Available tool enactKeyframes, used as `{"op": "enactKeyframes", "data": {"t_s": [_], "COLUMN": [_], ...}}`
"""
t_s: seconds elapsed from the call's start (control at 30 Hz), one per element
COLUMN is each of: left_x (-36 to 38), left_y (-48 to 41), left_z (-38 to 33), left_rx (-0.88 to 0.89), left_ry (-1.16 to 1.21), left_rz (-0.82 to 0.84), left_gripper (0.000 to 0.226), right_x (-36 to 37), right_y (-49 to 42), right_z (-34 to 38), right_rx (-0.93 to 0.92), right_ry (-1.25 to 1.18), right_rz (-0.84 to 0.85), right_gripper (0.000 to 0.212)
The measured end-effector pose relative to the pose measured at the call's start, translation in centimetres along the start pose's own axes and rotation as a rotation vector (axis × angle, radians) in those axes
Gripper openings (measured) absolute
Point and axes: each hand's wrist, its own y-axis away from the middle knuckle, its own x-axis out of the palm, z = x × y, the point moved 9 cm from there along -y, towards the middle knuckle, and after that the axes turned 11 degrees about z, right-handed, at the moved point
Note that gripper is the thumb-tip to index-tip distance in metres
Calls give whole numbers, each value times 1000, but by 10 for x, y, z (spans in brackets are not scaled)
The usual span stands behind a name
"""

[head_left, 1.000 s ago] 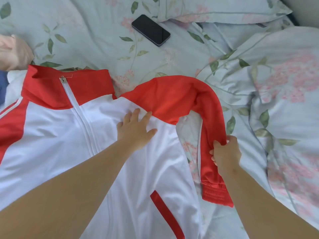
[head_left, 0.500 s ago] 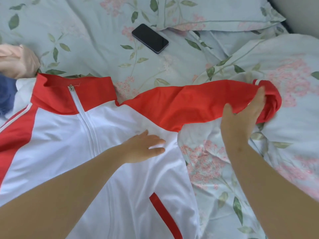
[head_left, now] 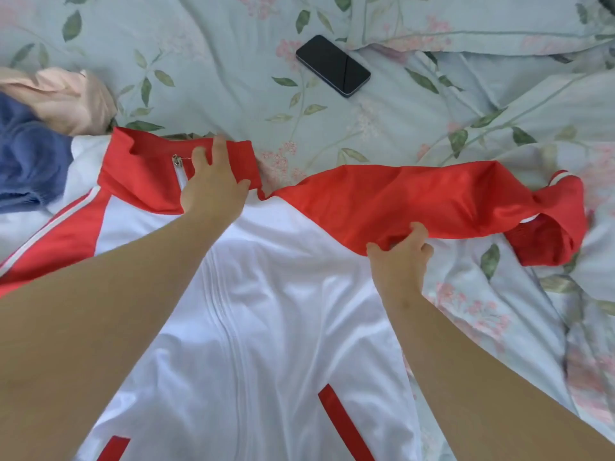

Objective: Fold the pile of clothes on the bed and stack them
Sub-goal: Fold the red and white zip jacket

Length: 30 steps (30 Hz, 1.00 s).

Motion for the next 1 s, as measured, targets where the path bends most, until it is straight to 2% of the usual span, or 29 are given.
{"op": "enactKeyframes", "data": {"t_s": [0.07,0.13,0.2,0.3,0.37,0.43,0.5,0.57,0.63,0.77,0.8,0.9,1.0], "left_x": [0,-12,-25,-25,-9,10,39,86,130,154,152,162,169], "left_y": [-17,-32,-39,-32,-14,15,52,95,141,208,216,235,258], "left_z": [10,11,15,9,-11,-31,-44,-42,-29,-15,-14,2,22], "left_rx": [-87,-57,-23,78,224,341,429,436,436,459,463,416,402], "left_ry": [29,70,150,327,434,336,122,-58,-184,-240,-241,-262,-245], "left_rz": [36,-27,-122,-189,-128,-98,-72,98,258,388,370,465,541], "left_gripper": [68,42,30,28,40,59,65,65,62,62,61,65,58], "right_x": [2,-1,-12,-15,-10,-4,0,5,11,6,3,-2,-5], "right_y": [-3,-2,4,13,16,20,32,50,73,112,120,147,183], "right_z": [-6,-9,-18,-34,-38,-39,-43,-64,-92,-133,-140,-160,-185], "right_rx": [-7,-57,-65,2,34,15,-33,3,87,175,193,271,374], "right_ry": [2,16,-3,-42,-118,-249,-311,-239,-59,127,125,87,23], "right_rz": [27,26,-54,-107,-99,-70,-22,71,201,336,360,449,479], "right_gripper": [73,67,58,53,57,65,67,50,36,25,22,24,22]}}
